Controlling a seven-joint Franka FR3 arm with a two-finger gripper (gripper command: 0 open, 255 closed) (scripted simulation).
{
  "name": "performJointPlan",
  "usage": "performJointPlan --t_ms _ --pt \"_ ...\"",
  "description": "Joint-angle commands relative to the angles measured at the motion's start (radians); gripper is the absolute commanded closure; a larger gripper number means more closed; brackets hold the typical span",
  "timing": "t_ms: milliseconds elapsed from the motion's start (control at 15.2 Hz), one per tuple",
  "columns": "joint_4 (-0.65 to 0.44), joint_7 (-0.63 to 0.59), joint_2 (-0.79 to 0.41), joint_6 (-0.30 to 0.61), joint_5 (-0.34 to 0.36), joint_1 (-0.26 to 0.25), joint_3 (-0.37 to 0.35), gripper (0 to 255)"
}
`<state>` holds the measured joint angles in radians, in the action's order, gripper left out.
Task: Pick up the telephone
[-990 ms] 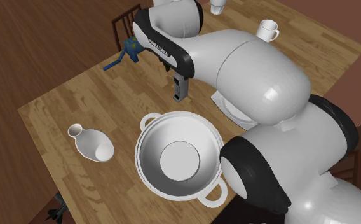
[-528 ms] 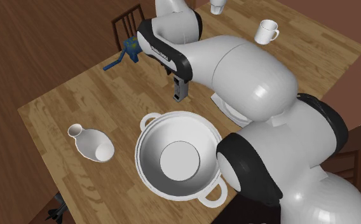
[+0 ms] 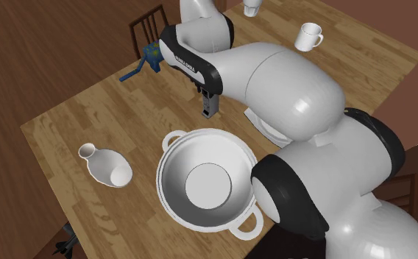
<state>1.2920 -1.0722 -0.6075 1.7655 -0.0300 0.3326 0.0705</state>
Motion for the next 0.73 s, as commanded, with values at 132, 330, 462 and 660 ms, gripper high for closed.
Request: performJointPlan --t_ms 132,330,462,660 --pt "0.004 0.000 -0.001 0.002 0.001 0.001 0.001 255" --pt "-0.017 0.000 0.004 -0.025 0.001 0.001 0.001 255" --pt "-0.039 0.000 0.008 -0.050 0.002 0.002 0.002 255" --pt "-0.074 0.000 0.011 -0.088 0.002 0.002 0.002 255"
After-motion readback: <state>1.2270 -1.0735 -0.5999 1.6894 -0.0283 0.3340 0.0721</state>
